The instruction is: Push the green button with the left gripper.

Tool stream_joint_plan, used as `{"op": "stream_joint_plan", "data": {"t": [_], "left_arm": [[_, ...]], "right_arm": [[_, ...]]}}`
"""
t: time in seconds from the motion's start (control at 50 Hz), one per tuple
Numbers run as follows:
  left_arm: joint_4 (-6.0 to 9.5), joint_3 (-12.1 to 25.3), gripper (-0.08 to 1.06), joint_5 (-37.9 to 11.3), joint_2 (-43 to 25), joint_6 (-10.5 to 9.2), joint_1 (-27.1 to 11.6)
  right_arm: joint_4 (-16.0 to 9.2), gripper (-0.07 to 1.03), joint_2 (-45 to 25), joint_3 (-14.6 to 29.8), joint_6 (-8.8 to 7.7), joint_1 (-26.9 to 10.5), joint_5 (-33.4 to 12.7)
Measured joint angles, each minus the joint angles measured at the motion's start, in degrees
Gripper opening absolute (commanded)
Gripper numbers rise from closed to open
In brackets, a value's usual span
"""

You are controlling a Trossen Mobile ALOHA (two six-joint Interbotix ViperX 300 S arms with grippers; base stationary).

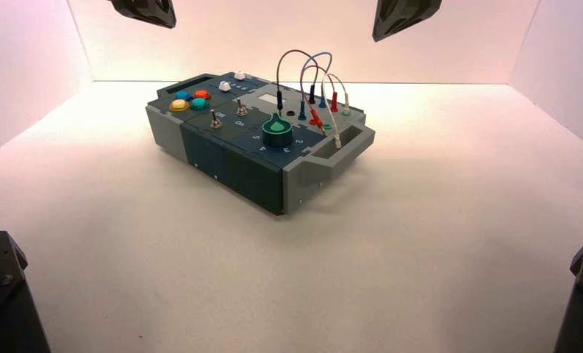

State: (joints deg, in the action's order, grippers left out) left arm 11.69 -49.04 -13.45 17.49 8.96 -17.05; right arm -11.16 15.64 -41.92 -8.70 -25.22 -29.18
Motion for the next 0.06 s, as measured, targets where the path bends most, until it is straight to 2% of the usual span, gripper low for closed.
{"op": "stream_joint_plan", "data": {"t": [0.06], "left_arm": [[0.00, -0.1, -0.03, 0.2, 0.0, 0.00, 0.0]], "right_arm": [[0.0, -0.02, 0.2, 0.0, 0.00, 0.0, 0.0]]}}
